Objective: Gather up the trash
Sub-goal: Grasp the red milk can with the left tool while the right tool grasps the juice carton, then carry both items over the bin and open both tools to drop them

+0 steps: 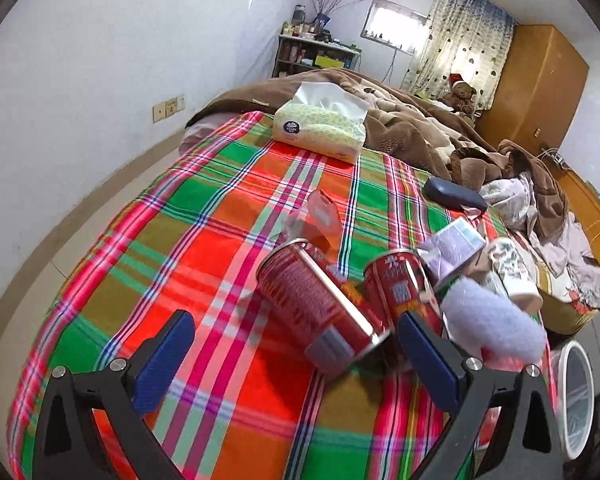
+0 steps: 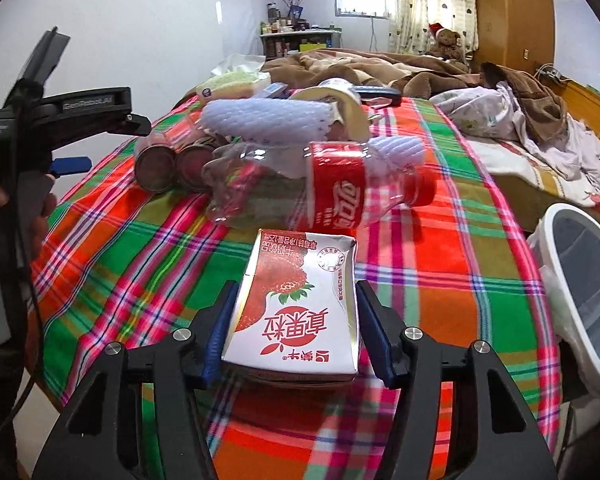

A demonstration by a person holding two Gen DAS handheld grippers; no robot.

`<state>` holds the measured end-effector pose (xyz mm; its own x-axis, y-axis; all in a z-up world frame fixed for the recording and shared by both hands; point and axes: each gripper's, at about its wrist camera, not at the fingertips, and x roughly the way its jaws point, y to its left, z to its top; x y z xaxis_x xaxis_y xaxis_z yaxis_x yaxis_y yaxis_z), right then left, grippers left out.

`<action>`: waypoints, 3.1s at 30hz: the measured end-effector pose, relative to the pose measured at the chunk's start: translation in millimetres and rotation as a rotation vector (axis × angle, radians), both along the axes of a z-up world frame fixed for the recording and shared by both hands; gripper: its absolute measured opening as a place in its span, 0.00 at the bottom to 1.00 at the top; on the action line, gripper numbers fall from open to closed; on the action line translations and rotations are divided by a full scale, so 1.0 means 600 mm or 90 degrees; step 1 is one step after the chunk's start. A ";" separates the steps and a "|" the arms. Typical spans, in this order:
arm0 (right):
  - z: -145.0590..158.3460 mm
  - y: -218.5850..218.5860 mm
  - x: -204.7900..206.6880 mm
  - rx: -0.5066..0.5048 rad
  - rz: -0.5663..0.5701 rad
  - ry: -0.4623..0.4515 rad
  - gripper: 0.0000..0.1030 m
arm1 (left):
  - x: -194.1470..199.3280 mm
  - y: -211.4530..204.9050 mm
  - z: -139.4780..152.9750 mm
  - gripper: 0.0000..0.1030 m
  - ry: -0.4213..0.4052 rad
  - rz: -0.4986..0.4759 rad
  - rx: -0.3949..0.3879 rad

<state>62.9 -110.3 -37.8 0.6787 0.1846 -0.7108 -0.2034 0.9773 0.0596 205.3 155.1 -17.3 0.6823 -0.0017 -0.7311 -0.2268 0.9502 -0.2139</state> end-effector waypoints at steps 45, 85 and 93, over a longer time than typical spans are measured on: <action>0.032 -0.093 0.016 0.043 -0.065 -0.049 0.57 | 0.006 -0.041 -0.041 0.51 0.057 -0.016 0.007; 0.096 -0.309 -0.010 0.059 -0.210 -0.106 0.57 | -0.098 -0.402 0.121 0.51 -0.070 -0.355 0.022; 0.078 -0.388 0.005 0.047 -0.244 -0.069 0.57 | -0.096 -0.552 0.093 0.51 -0.046 -0.479 0.000</action>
<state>66.0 -343.3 9.2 0.7790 -0.0484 -0.6252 0.1662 0.9773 0.1314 147.8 -176.3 38.7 0.5427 -0.4863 -0.6849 0.4976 0.8430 -0.2042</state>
